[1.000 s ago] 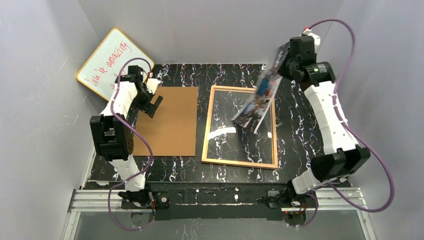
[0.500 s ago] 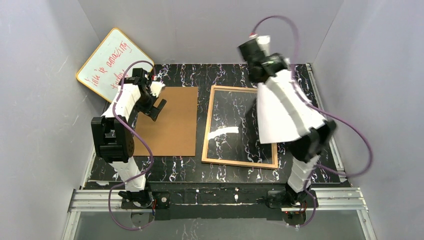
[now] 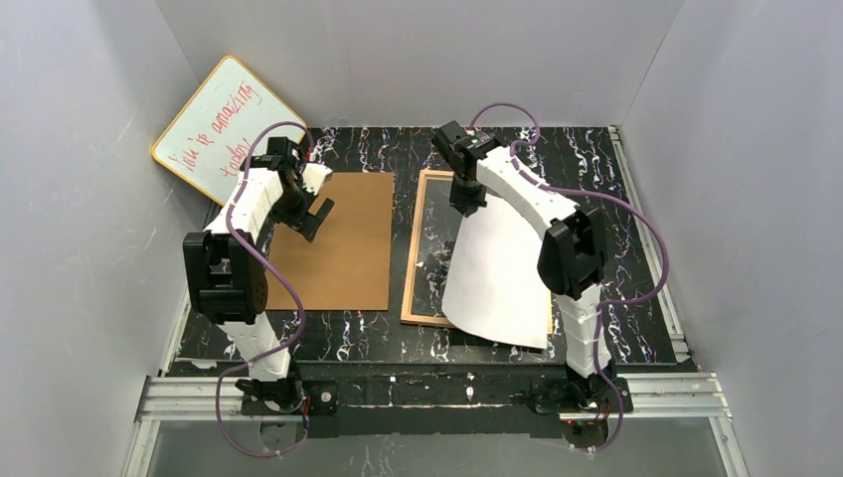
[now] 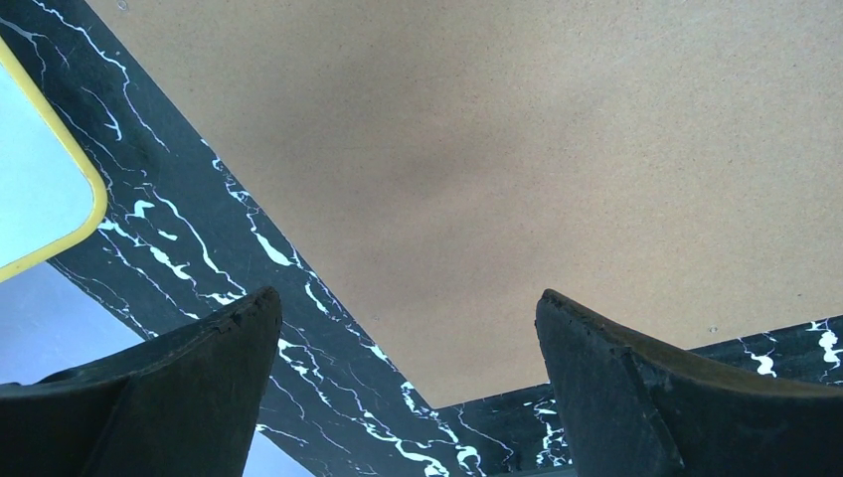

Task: Put the photo into the frame
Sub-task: Turn over the photo from the photo frame.

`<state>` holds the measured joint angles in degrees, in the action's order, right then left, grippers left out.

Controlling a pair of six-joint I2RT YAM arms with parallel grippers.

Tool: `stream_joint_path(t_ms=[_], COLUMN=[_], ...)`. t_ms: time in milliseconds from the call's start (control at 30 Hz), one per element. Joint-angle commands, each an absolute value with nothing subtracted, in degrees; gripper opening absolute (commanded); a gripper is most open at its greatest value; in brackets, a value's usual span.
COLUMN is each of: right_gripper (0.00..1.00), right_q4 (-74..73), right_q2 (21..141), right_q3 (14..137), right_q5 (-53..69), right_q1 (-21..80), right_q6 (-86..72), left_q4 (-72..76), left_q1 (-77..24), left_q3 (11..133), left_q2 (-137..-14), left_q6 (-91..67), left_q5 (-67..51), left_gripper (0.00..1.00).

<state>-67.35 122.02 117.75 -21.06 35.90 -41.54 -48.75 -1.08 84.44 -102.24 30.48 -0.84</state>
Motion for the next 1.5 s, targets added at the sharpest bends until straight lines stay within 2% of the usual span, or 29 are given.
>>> stream_joint_path(t_ms=[0,167,767,1367,1400,1467], right_gripper=[0.01,0.01,0.01,0.01,0.08,0.28], right_q4=[-61.6,-55.8,-54.0,-53.8,-53.9,-53.8], right_q2=[118.3,119.2,125.4,124.0,123.9,124.2], right_q3=[116.6,116.8,119.9,116.8,116.6,116.9], right_q5=[-15.2,-16.7,-22.3,-19.4,-19.6,-18.9], right_q1=[35.8,35.8,35.7,35.6,35.6,35.5], right_q6=[-51.0,-46.3,-31.5,-38.6,-38.8,-38.9], left_q4=[-49.0,-48.3,-47.5,-47.9,-47.9,-47.9], left_q1=[-1.0,-1.1,-1.1,-1.0,-1.0,-1.0], left_q3=[83.1,82.1,82.1,82.6,82.7,82.7], left_q2=[-98.3,-97.7,-98.3,-98.6,-98.6,-98.8], left_q6=[31.0,31.2,31.0,31.4,31.4,31.4], left_q5=[-0.8,1.2,2.0,1.7,1.6,1.5], left_gripper=[0.98,0.98,0.98,0.98,0.98,0.98])
